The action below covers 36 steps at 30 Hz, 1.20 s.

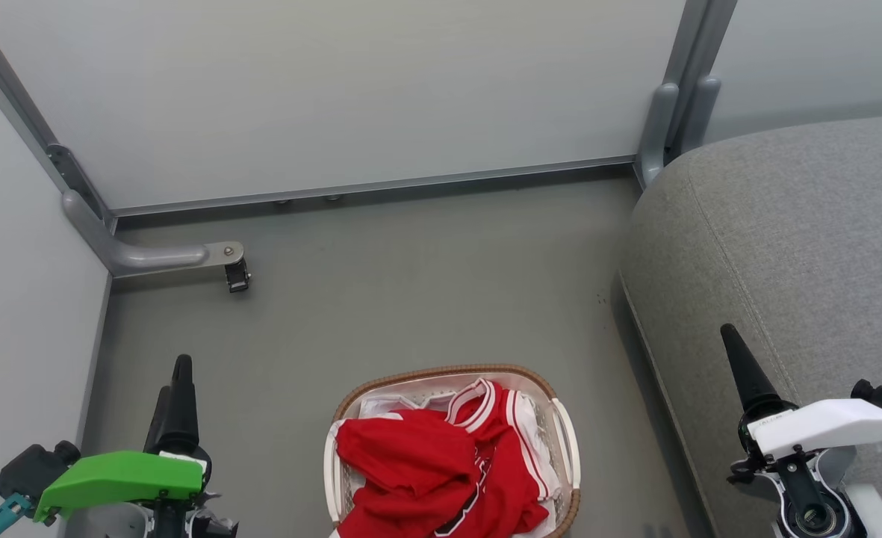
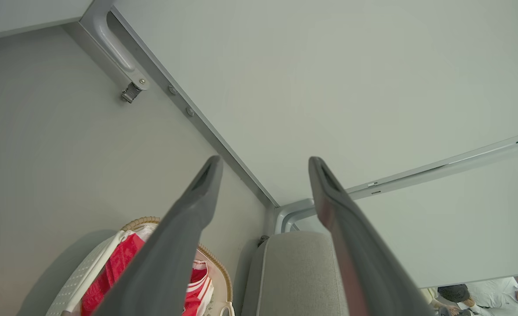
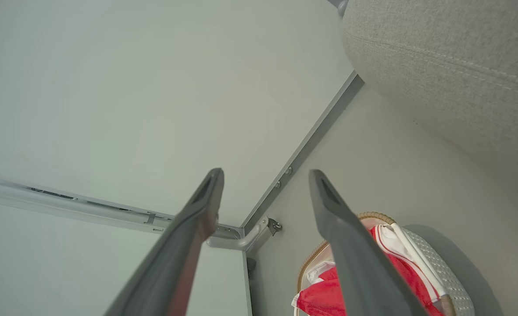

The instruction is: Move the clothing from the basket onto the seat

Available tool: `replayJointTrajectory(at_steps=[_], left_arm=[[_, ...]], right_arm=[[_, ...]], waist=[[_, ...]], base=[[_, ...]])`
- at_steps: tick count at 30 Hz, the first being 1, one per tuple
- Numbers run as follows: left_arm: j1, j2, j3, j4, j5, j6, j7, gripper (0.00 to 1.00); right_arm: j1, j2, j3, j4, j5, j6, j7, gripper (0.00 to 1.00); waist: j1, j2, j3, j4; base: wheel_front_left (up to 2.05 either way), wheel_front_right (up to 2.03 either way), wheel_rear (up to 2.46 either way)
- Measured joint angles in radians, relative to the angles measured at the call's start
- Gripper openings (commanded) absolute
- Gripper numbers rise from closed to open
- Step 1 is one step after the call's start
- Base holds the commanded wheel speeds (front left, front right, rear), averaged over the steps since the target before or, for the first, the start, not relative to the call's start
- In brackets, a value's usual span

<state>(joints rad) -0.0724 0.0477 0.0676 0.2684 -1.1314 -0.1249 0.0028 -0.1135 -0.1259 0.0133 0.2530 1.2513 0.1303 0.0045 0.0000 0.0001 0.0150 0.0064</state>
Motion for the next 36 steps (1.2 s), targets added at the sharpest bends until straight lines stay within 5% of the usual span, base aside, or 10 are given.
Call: replayJointTrajectory(at_steps=[24, 36], left_arm=[[0.0, 0.028, -0.1, 0.007, 0.385, 0.068, -0.085, 1.0], [0.0, 0.074, -0.196, 0.005, 0.563, 0.15, -0.12, 1.0]], right_arm=[[-0.042, -0.05, 0.12, 0.03, -0.348, 0.0, -0.086, 1.0], [-0.049, -0.061, 0.15, 0.054, -0.569, 0.0, -0.123, 1.0]], waist=[[0.0, 0.0, 0.011, 0.009], [0.0, -0.0001, 0.013, 0.012]], base=[[0.0, 0.0, 0.0], [0.0, 0.0, 0.0]])
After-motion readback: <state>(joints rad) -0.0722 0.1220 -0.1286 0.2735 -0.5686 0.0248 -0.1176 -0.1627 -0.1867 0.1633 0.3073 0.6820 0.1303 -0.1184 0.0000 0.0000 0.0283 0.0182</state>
